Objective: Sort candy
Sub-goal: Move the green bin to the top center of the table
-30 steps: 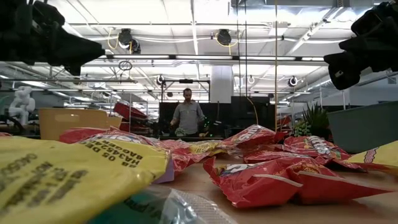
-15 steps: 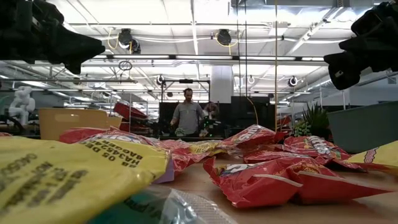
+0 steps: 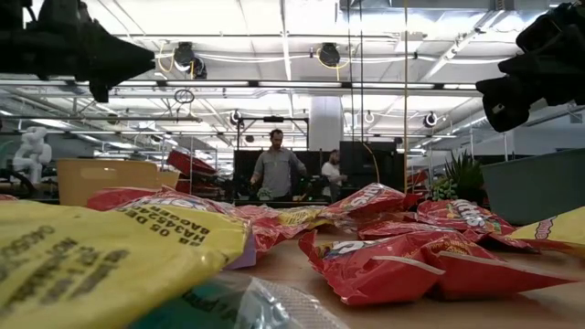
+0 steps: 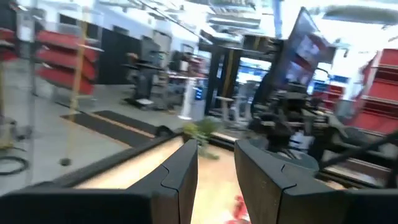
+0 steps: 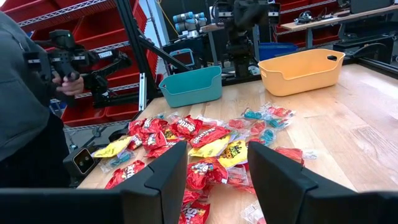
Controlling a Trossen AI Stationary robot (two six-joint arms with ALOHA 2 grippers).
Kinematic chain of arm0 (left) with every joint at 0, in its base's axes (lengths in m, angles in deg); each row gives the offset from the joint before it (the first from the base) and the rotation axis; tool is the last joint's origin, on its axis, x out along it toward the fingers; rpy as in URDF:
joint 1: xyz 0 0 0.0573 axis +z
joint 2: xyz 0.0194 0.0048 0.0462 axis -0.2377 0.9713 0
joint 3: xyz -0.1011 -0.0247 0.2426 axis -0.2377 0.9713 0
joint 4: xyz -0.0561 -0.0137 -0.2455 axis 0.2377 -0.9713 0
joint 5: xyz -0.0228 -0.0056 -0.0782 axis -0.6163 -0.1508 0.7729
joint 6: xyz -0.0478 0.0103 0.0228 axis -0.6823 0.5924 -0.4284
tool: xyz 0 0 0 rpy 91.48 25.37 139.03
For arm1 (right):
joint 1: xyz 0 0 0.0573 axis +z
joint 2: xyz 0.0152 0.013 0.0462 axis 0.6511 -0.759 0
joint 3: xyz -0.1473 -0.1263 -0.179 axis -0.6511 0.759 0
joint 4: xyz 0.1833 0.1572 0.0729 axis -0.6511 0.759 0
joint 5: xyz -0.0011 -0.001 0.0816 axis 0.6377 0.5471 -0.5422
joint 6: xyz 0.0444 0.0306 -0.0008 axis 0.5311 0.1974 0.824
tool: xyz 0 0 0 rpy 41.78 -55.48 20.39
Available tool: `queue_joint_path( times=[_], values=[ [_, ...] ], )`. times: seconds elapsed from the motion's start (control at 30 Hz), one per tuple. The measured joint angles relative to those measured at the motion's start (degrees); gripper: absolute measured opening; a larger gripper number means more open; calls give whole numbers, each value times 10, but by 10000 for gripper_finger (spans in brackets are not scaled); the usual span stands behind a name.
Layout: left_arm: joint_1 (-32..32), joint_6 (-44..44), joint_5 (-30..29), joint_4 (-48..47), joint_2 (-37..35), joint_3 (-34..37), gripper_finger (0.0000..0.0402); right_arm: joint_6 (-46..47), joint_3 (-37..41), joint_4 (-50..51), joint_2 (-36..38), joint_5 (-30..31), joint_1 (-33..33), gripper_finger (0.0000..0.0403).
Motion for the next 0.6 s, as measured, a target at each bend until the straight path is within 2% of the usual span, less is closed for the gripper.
queue_joint_path(
  times=[0.07, 0.2, 0.3, 0.47, 0.6],
  values=[
    [0, 1, -12, -32, 0, -20, 116, 0, 0, 0, 0, 0, 0, 160],
    [0, 2, -38, -168, 0, -80, 116, 0, 0, 0, 0, 0, 0, 160],
    [0, 1, -48, -233, 0, -124, 123, 0, 0, 0, 0, 0, 0, 160],
    [0, -14, -48, -301, 0, -170, 156, 0, 0, 0, 0, 0, 0, 160],
    [0, -59, -47, -330, 0, -177, 189, 0, 0, 0, 0, 0, 0, 160]
  ],
)
